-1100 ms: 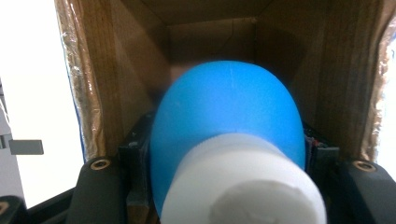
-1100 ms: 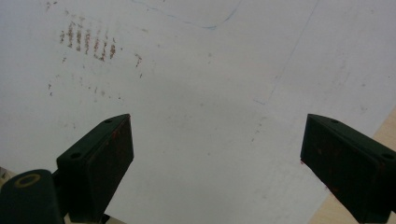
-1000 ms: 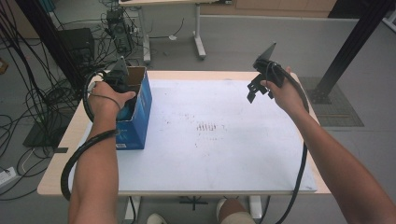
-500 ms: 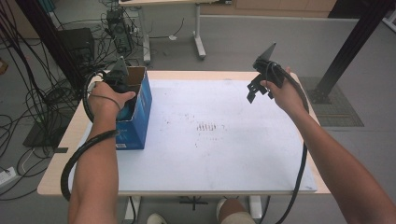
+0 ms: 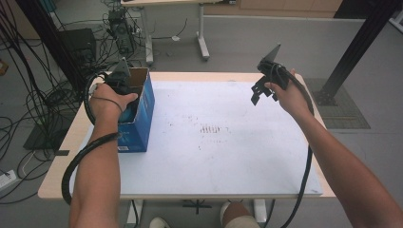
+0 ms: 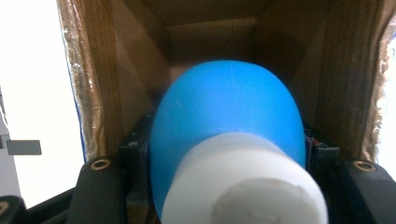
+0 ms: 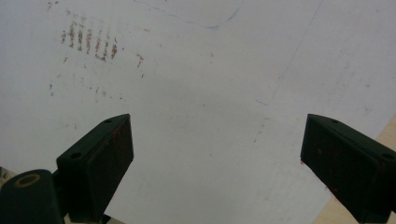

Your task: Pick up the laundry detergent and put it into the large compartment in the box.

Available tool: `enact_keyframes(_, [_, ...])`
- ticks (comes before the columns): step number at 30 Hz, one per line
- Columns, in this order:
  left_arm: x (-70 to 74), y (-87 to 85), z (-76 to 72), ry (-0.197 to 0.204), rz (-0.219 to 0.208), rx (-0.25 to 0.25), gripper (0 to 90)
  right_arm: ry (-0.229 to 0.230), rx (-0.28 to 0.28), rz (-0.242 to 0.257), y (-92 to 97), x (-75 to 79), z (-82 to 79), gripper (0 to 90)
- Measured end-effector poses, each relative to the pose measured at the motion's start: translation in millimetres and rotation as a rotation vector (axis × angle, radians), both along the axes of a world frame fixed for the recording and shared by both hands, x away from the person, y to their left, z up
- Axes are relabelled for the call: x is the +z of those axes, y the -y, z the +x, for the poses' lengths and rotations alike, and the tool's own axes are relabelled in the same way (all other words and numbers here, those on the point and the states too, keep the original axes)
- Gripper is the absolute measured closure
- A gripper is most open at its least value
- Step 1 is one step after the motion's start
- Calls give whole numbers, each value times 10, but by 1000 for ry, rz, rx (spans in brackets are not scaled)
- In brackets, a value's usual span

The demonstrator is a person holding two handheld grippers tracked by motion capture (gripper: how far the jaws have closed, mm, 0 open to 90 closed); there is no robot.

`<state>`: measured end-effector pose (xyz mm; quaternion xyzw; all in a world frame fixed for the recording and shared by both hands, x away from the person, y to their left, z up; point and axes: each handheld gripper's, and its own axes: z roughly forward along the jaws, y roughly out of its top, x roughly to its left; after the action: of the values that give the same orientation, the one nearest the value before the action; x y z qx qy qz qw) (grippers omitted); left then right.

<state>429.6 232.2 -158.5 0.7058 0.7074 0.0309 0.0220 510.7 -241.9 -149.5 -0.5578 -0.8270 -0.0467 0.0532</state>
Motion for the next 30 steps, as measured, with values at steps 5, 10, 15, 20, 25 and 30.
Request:
enact_keyframes(5, [0,-3,-2,0,-1,0,373,2,-1,0,3,3,-3,93])
enact_keyframes(10, [0,-8,-6,1,-3,0,373,4,5,0,5,-1,-8,93])
enact_keyframes(15, [1,-12,-9,1,-4,1,372,1,2,-1,-7,-1,-6,93])
enact_keyframes(20, [-4,-48,-10,-2,-27,6,365,0,5,1,-9,-5,-5,93])
enact_keyframes(25, [25,-40,-30,4,-23,3,340,-1,3,0,-19,1,-9,93])
enact_keyframes(30, [108,-39,-65,21,-20,8,313,6,10,4,-25,20,-21,93])
